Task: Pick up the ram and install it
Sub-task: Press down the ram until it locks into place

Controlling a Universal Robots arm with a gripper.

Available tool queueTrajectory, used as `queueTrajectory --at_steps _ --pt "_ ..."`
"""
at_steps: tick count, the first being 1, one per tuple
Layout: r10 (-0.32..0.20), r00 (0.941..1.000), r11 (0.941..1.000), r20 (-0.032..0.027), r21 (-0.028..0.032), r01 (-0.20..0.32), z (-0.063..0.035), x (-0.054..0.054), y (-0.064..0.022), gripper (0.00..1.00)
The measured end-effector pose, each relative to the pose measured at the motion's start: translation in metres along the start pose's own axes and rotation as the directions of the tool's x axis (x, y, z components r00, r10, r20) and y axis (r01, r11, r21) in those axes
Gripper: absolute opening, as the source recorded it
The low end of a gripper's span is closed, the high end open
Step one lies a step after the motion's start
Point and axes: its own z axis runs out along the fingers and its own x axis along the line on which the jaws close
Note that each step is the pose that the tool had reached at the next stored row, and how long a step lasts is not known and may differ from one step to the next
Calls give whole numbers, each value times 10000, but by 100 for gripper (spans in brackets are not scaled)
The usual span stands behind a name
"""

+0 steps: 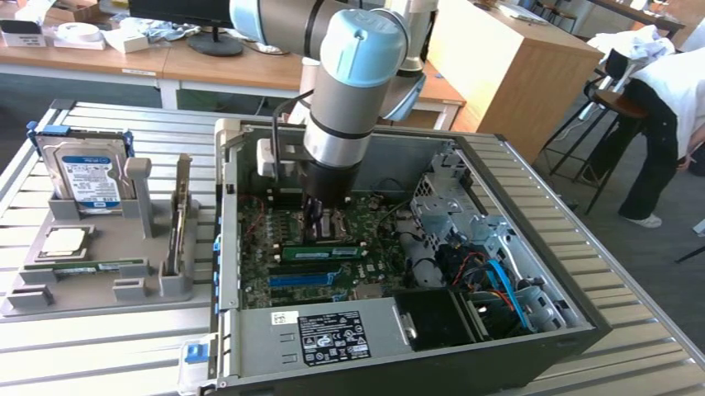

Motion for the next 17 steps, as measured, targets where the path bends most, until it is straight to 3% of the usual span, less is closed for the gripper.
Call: queueTrajectory --at_steps 17 --pt "-1 10000 10000 -3 -2 1 37 8 -1 10"
